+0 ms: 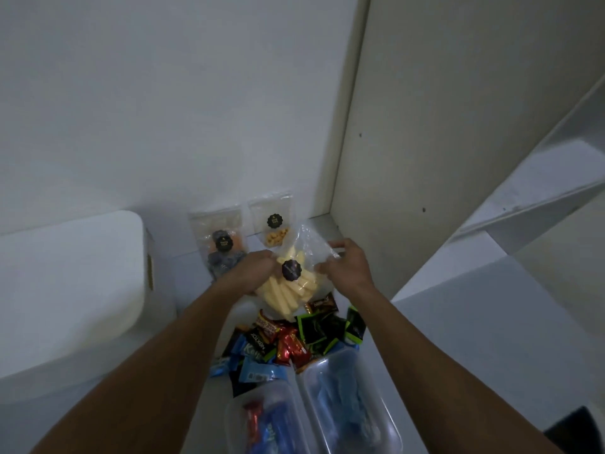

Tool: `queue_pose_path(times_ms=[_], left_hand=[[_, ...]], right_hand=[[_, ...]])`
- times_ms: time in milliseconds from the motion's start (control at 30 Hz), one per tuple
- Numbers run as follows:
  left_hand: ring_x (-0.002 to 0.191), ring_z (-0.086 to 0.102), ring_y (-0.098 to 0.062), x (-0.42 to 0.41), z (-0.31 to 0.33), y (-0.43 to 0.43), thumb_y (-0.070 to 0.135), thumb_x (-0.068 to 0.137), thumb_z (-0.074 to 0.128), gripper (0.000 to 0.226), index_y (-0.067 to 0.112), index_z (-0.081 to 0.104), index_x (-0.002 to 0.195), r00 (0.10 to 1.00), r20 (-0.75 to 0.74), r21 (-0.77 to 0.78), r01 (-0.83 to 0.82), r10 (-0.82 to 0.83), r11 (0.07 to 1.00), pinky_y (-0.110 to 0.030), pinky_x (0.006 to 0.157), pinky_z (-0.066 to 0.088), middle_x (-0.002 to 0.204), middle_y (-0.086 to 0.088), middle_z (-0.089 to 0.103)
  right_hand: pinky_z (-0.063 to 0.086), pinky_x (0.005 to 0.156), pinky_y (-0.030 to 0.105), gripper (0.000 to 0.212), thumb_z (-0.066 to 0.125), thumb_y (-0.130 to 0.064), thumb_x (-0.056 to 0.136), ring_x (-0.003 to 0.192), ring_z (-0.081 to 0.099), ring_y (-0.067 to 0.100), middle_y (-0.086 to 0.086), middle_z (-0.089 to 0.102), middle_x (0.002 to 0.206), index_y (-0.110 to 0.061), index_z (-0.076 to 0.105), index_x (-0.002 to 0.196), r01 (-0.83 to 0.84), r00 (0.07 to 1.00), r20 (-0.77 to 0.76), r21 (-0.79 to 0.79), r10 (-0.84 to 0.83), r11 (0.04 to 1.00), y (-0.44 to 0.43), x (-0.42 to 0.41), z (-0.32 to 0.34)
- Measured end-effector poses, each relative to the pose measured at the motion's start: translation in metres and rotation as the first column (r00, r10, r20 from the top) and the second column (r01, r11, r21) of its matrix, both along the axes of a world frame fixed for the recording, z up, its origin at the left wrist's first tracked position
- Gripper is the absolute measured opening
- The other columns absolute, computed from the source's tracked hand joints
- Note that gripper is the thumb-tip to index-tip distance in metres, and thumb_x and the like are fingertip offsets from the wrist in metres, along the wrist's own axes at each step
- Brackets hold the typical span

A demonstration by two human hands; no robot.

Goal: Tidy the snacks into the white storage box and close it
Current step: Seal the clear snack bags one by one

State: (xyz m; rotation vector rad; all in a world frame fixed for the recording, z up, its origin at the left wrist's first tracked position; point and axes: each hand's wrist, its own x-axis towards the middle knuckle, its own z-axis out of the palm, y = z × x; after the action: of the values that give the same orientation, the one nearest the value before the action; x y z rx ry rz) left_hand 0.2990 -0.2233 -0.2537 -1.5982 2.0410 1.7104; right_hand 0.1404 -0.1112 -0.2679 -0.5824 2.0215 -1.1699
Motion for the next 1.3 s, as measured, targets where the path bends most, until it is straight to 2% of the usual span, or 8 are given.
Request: queue_pose_path(times_ms=[133,267,367,467,633,767,967,1300], left_hand=[[0.093,0.054,-0.022,0.021,0.048,0.011,0.016,0.078,0.066,0.027,0.009,0.065,0.104,0.999,-0.032,-0.061,0.035,-0.037,0.998,-0.034,0.079,0.043,0.107,-0.006,0.060],[0.113,0.058,-0.019,0.044,0.096,0.032,0.033,0.079,0.069,0.037,0.025,0.067,0.116,0.975,-0.223,-0.140,-0.050,0.018,0.989,-0.039,0.098,0.047,0.122,0.004,0.062],[0.093,0.064,-0.014,0.059,0.131,0.047,0.027,0.086,0.069,0.020,0.017,0.070,0.103,0.924,-0.376,-0.211,-0.154,0.065,0.965,-0.031,0.079,0.050,0.103,0.002,0.070],[0.080,0.061,-0.011,0.073,0.164,0.062,0.023,0.088,0.069,0.020,0.009,0.068,0.102,0.903,-0.426,-0.268,-0.184,0.055,0.945,-0.027,0.066,0.047,0.093,0.003,0.067],[0.088,0.070,-0.018,0.095,0.207,0.072,0.025,0.081,0.076,0.032,0.023,0.062,0.109,0.858,-0.509,-0.253,-0.221,0.064,0.942,-0.036,0.073,0.053,0.097,0.000,0.075],[0.096,0.070,-0.015,0.105,0.247,0.071,0.027,0.086,0.073,0.017,0.016,0.072,0.098,0.794,-0.606,-0.338,-0.310,0.047,0.889,-0.032,0.078,0.056,0.100,-0.002,0.074],[0.091,0.074,-0.016,0.113,0.288,0.064,0.020,0.087,0.072,0.013,0.009,0.072,0.094,0.717,-0.692,-0.302,-0.400,0.090,0.865,-0.031,0.076,0.058,0.095,-0.007,0.076],[0.087,0.074,-0.025,0.100,0.321,0.056,0.013,0.086,0.073,0.012,0.004,0.074,0.094,0.576,-0.806,-0.210,-0.497,0.138,0.842,-0.043,0.084,0.060,0.091,-0.016,0.076]], right_hand=[[0.055,0.074,0.034,0.051,0.084,0.000,0.067,0.083,0.064,0.018,0.006,0.065,0.100,-0.008,0.059,0.111,-0.050,0.998,0.035,-0.093,0.053,0.994,0.008,0.010,0.051],[0.046,0.060,0.022,0.042,0.082,0.005,0.067,0.069,0.062,0.011,0.009,0.070,0.089,-0.007,0.061,0.100,-0.166,0.986,-0.051,-0.169,0.160,0.971,0.023,0.027,0.110],[0.047,0.060,0.026,0.033,0.083,0.004,0.063,0.066,0.065,0.014,0.006,0.072,0.078,-0.013,0.062,0.083,-0.258,0.959,-0.168,-0.188,0.228,0.948,0.036,0.039,0.152],[0.049,0.059,0.026,0.027,0.083,0.001,0.066,0.065,0.065,0.012,0.001,0.071,0.076,-0.006,0.066,0.087,-0.329,0.923,-0.272,-0.197,0.271,0.923,0.047,0.047,0.194],[0.051,0.066,0.031,0.015,0.069,-0.001,0.080,0.071,0.070,0.013,0.008,0.076,0.086,0.001,0.066,0.094,-0.445,0.867,-0.358,-0.244,0.346,0.862,0.052,0.060,0.250],[0.052,0.064,0.028,0.012,0.067,-0.003,0.085,0.074,0.071,0.012,0.010,0.076,0.088,0.000,0.067,0.096,-0.546,0.806,-0.421,-0.254,0.417,0.798,0.044,0.072,0.286],[0.053,0.066,0.029,0.020,0.062,-0.019,0.095,0.078,0.072,0.016,0.012,0.076,0.090,-0.001,0.067,0.098,-0.617,0.761,-0.472,-0.313,0.445,0.722,0.023,0.074,0.326],[0.055,0.063,0.023,0.011,0.069,-0.017,0.090,0.077,0.071,0.014,0.007,0.076,0.084,-0.007,0.073,0.093,-0.657,0.712,-0.570,-0.338,0.410,0.674,0.002,0.063,0.362]])
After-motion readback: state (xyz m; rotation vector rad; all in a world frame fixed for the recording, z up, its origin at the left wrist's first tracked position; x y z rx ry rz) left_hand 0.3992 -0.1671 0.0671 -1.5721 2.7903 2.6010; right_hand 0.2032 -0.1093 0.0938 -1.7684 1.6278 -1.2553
